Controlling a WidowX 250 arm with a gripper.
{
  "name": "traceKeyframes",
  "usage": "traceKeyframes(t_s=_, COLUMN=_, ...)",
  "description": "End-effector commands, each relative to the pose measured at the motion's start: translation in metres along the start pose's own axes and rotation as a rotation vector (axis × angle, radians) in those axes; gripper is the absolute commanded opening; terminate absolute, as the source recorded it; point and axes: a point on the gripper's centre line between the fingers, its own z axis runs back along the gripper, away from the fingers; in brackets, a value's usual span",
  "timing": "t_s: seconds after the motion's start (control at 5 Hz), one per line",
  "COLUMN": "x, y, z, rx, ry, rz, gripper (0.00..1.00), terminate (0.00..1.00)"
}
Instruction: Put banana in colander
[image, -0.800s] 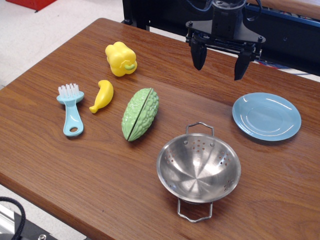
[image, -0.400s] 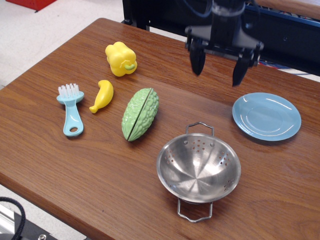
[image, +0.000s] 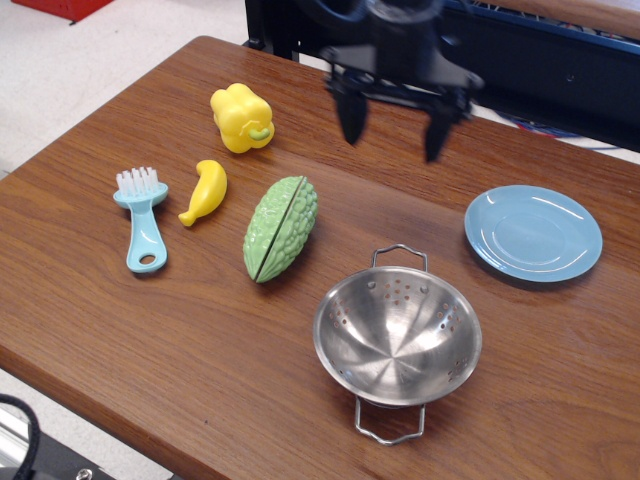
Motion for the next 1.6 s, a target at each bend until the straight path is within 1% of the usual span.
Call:
traceKeyframes(t_s=0.0, x=-0.005, y=0.046, z=0.010, rx=0.011, ry=-0.015, rz=0.034, gripper=1.00, terminate=0.00)
traceKeyframes(t_s=0.2, x=-0.008, y=0.074, z=0.013, rx=0.007, ry=0.008, rz=0.096, gripper=1.00, terminate=0.00)
traceKeyframes(t_s=0.4, x=-0.009, y=0.094, z=0.014, rx=0.009, ry=0.029, rz=0.122, gripper=1.00, terminate=0.00)
traceKeyframes(t_s=0.6, x=-0.012, y=0.101, z=0.003, rx=0.053, ry=0.022, rz=0.132, gripper=1.00, terminate=0.00)
traceKeyframes(t_s=0.8, x=-0.014, y=0.108, z=-0.005, rx=0.057, ry=-0.012, rz=0.157, gripper=1.00, terminate=0.00)
traceKeyframes(t_s=1.0, x=-0.015, y=0.106, z=-0.020, rx=0.076, ry=-0.014, rz=0.191, gripper=1.00, terminate=0.00)
traceKeyframes(t_s=1.2, x=-0.014, y=0.108, z=-0.024, rx=0.101, ry=-0.029, rz=0.203, gripper=1.00, terminate=0.00)
traceKeyframes(t_s=1.4, x=-0.015, y=0.120, z=-0.025, rx=0.108, ry=-0.049, rz=0.237, gripper=1.00, terminate=0.00)
